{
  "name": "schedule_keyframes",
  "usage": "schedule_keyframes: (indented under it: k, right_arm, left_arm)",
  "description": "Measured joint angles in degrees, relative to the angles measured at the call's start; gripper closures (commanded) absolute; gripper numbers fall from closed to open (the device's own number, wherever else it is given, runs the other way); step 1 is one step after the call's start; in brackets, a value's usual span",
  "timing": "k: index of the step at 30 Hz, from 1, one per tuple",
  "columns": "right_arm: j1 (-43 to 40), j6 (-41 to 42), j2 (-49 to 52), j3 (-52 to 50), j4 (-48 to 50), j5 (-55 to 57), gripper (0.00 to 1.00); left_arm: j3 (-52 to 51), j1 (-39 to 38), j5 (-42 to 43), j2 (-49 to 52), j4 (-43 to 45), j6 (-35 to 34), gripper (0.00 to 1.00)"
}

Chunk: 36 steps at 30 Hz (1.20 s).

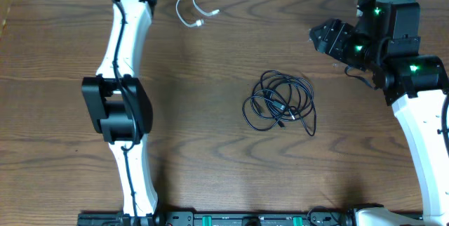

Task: Untangle cables
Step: 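Carry the white cable with the left gripper to the back-left corner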

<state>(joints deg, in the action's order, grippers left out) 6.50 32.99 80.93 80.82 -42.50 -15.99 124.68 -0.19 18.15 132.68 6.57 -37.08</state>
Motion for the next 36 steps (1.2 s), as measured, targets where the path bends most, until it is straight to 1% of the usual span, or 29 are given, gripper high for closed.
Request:
schedule_keyframes:
  k: [3, 7, 8, 9, 10, 11, 12, 13, 14, 15, 16, 22, 27, 31, 32, 33, 36]
  right_arm:
    - [0.00, -0.07, 0.00, 0.00, 0.55, 1.86, 0.28]
    - [0.00, -0.17, 0.00, 0.00, 1.27, 2.75, 0.29]
    - [0.00, -0.20, 0.00, 0.00, 1.25, 2.89, 0.29]
    - [0.00, -0.20, 0.00, 0.00, 1.22, 2.99, 0.29]
    - [0.00, -0.20, 0.00, 0.00, 1.22, 2.99, 0.29]
    - [0.00, -0.20, 0.00, 0.00, 1.25, 3.02, 0.29]
    - [0.00, -0.20, 0.00, 0.00, 1.25, 3.02, 0.29]
    - [0.00, -0.20, 0.00, 0.00, 1.27, 3.04, 0.29]
    - [0.00, -0.20, 0.00, 0.00, 1.25, 3.13, 0.29]
    - [0.00, -0.20, 0.00, 0.00, 1.25, 3.19, 0.29]
    - [0.00, -0.20, 0.00, 0.00, 1.25, 3.21, 0.29]
    - [0.00, -0.20, 0.00, 0.00, 1.25, 3.41, 0.29]
    - [0.00, -0.20, 0.04, 0.00, 0.63, 3.43, 0.30]
    - [0.00, -0.20, 0.79, 0.00, 0.15, 3.43, 0.31]
    - [0.00, -0.20, 1.14, 0.00, 0.07, 3.41, 0.31]
    - [0.07, -0.20, 1.62, 0.00, -0.07, 3.43, 0.32]
    - [0.17, -0.20, 3.41, 0.00, -0.79, 3.41, 0.31]
  left_arm:
    - [0.00, 3.93, 0.31, 2.23, 0.13, 0.81, 0.92]
    - [0.00, 10.32, 0.48, 6.36, 0.15, 4.42, 0.93]
    - [0.00, 12.00, 0.44, 7.56, 0.15, 5.73, 0.92]
    - [0.00, 13.53, 0.39, 8.70, 0.13, 6.84, 0.89]
    - [0.00, 15.10, 0.39, 9.84, 0.15, 7.91, 0.76]
    - [0.00, 16.96, 0.00, 11.19, 0.09, 9.07, 0.50]
    - [0.00, 18.40, -0.44, 12.22, 0.04, 10.27, 0.39]
    - [0.00, 19.93, -0.79, 13.20, 0.00, 11.74, 0.38]
    - [0.00, 21.55, -1.18, 14.12, -0.09, 13.22, 0.35]
    - [0.00, 22.80, -1.53, 14.69, -0.20, 14.19, 0.27]
    - [0.00, 24.06, -1.79, 15.13, -0.33, 15.13, 0.24]
    - [0.00, 30.77, -2.19, 15.28, -0.76, 19.19, 0.23]
    - [0.00, 33.55, 0.09, 14.19, -6.99, 20.26, 0.23]
    - [0.00, 32.70, 7.26, 13.00, -12.04, 20.83, 0.14]
    - [0.02, 31.89, 9.40, 12.74, -13.64, 20.92, 0.07]
    - [0.07, 31.04, 10.78, 12.55, -15.23, 21.14, 0.06]
    - [0.07, 27.39, 12.85, 12.26, -20.44, 21.07, 0.06]
